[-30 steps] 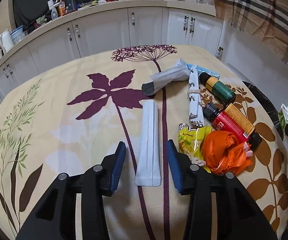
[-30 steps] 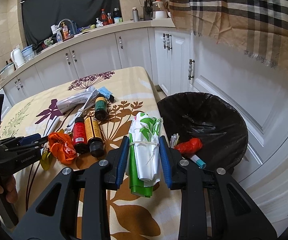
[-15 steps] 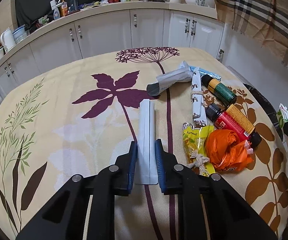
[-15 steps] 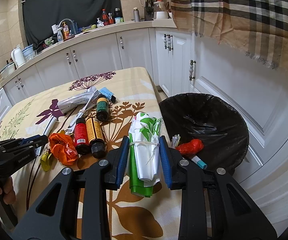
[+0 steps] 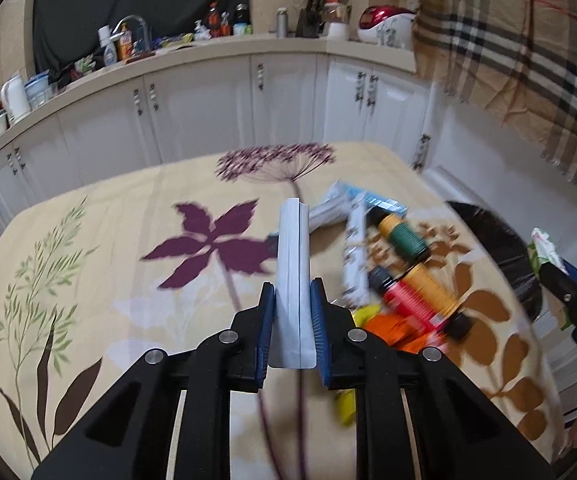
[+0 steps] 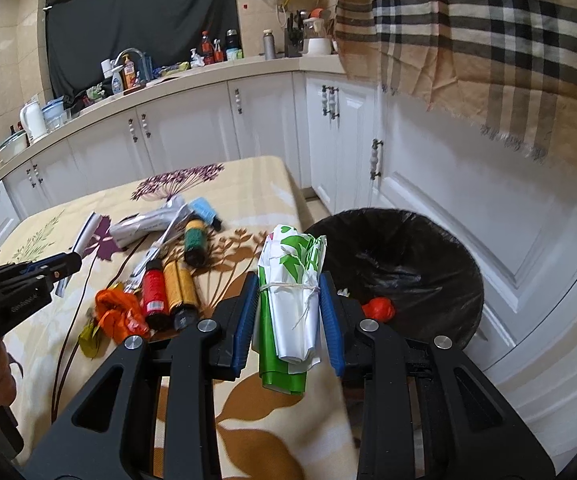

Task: Collect trash
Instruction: 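Carry both tools over the black bin and open them to drop packet and strip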

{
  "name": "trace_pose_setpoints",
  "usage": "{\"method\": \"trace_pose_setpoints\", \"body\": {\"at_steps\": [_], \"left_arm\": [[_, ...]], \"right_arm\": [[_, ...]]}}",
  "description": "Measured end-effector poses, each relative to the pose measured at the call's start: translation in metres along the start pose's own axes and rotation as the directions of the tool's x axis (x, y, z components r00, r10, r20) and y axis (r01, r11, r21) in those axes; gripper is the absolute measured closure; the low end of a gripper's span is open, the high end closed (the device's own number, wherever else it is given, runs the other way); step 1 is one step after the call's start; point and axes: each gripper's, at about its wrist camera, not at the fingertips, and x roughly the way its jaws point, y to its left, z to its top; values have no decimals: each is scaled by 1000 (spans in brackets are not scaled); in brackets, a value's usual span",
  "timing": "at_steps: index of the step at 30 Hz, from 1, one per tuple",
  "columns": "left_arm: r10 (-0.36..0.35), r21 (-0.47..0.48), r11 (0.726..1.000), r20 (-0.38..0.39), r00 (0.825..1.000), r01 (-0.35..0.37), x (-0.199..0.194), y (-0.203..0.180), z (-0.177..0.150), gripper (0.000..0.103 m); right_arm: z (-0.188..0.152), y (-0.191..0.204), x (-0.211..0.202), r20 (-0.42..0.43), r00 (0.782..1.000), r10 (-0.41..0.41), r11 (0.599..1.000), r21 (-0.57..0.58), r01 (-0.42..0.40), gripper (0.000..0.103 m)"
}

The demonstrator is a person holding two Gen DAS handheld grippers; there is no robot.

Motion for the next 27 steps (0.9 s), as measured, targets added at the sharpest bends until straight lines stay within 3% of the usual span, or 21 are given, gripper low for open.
{"method": "trace_pose_setpoints", "body": {"at_steps": [15,27], "left_arm": [[-142,108,985,75,987,134,23,-95,53,84],[-178,211,964,59,982,162,61,-174,67,84]], "right_arm": [[26,-55,19,57,989,-138,990,3,138,73],[28,-100,43,49,980,-193,981,39,191,73]]}}
